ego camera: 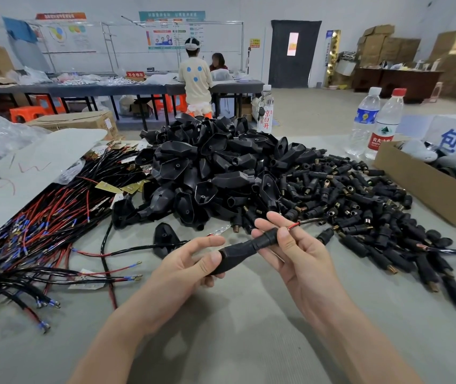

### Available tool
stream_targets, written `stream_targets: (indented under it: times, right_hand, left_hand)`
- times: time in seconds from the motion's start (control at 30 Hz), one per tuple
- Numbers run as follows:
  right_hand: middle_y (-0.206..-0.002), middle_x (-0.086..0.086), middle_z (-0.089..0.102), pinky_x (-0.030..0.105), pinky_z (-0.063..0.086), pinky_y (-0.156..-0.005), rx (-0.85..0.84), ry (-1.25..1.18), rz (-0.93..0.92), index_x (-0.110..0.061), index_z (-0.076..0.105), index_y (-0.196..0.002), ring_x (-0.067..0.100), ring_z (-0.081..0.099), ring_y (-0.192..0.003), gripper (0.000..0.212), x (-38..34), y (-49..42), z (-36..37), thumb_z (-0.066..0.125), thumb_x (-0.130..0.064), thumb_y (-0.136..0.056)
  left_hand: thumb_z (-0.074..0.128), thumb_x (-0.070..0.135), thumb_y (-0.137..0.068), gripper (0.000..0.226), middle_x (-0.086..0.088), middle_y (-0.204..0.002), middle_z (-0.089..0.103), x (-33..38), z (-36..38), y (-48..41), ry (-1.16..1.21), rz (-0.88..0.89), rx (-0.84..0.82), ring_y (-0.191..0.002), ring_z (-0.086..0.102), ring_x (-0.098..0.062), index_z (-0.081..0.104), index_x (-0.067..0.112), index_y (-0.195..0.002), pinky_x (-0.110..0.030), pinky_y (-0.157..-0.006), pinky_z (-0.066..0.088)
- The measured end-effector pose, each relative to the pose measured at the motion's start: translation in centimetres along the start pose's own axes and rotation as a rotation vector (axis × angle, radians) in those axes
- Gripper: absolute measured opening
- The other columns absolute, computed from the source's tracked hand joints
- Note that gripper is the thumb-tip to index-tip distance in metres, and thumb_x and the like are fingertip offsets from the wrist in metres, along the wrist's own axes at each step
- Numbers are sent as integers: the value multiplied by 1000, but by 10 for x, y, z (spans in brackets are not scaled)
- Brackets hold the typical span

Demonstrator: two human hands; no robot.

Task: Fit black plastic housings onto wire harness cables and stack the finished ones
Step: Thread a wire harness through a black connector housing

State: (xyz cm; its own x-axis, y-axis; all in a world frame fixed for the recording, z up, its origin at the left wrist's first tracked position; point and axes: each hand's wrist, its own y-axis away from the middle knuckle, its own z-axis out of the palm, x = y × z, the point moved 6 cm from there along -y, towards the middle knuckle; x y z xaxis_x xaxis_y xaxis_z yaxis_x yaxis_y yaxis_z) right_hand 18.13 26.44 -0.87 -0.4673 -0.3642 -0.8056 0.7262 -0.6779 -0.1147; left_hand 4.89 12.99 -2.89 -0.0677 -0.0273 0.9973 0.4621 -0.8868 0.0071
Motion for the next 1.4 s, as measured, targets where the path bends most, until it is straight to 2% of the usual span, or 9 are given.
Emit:
stream_targets:
  times: [0.13, 0.27, 0.4, 0.53, 0.67, 0.8, 0.93, 1.17, 1.4]
  right_hand:
    - [-117, 12, 73, 31, 58, -89, -1, -10, 6, -6, 61, -124, 25, 70, -111, 38, 1, 1, 0, 54, -17, -88]
    - [-116, 13, 73, 32, 58, -89, 5, -43, 12, -4, 61, -121, 27, 69, -112, 37, 3, 1, 0, 54, -15, -87]
    - [-122, 11, 71, 34, 57, -92, -52, -40, 6, -7, 61, -122, 25, 66, -118, 36, 1, 4, 5, 53, -14, -88]
    - [-127, 12, 68, 39, 52, -100, -114, -34, 6, -7, 61, -124, 25, 63, -122, 36, -3, 8, 9, 52, -12, -90]
    - [-125, 17, 69, 41, 51, -101, -101, -86, 30, -7, 63, -121, 29, 64, -121, 34, -2, 8, 8, 52, -9, -89]
    - [-120, 20, 70, 39, 53, -99, -79, -116, 18, -10, 72, -108, 30, 65, -118, 26, -1, 7, 8, 54, -9, -89]
    - [-111, 17, 73, 32, 59, -85, 8, -63, 10, -11, 75, -97, 26, 72, -104, 19, 1, 3, 2, 65, -16, -82]
    - [-95, 13, 73, 27, 59, -75, 162, 168, -32, -6, 70, -99, 23, 73, -91, 44, 1, 4, -8, 76, -38, -70]
    - [-82, 10, 73, 26, 60, -71, 224, 225, -35, -10, 72, -86, 20, 73, -78, 41, 3, 5, -12, 80, -44, -65]
  left_hand:
    - [74, 40, -80, 37, -8, -96, 72, 2, -1, 1, -10, -2, 5, -81, 59, -14, 70, 32, -116, -24, -75, 51]
    - [75, 43, -77, 39, 0, -90, 72, 4, -3, 2, -29, 9, 5, -75, 57, -10, 70, 36, -115, -20, -73, 50]
    - [77, 31, -79, 44, 2, -127, 68, 10, -6, 3, -15, 69, -36, -89, 61, -6, 66, 33, -122, -21, -79, 50]
    - [81, 26, -80, 51, 10, -136, 61, 16, -8, 5, -31, 108, -50, -115, 65, -12, 64, 37, -126, -17, -92, 49]
    - [80, 15, -79, 51, 8, -134, 63, 18, -5, 6, 9, 126, -39, -121, 62, -15, 67, 35, -123, -16, -91, 50]
    - [75, 9, -78, 49, 9, -130, 66, 22, -4, 8, 16, 149, -16, -120, 63, -13, 68, 31, -122, -16, -91, 50]
    - [75, 13, -77, 53, 11, -126, 67, 25, -6, 9, -20, 164, 35, -118, 64, -12, 64, 28, -126, -15, -91, 50]
    - [75, 10, -76, 54, 9, -123, 69, 24, -2, 8, -84, 182, 53, -113, 66, -11, 62, 23, -126, -17, -89, 51]
    - [75, 2, -76, 53, 11, -119, 71, 21, 3, 6, -110, 184, 60, -111, 67, -10, 62, 20, -124, -16, -86, 52]
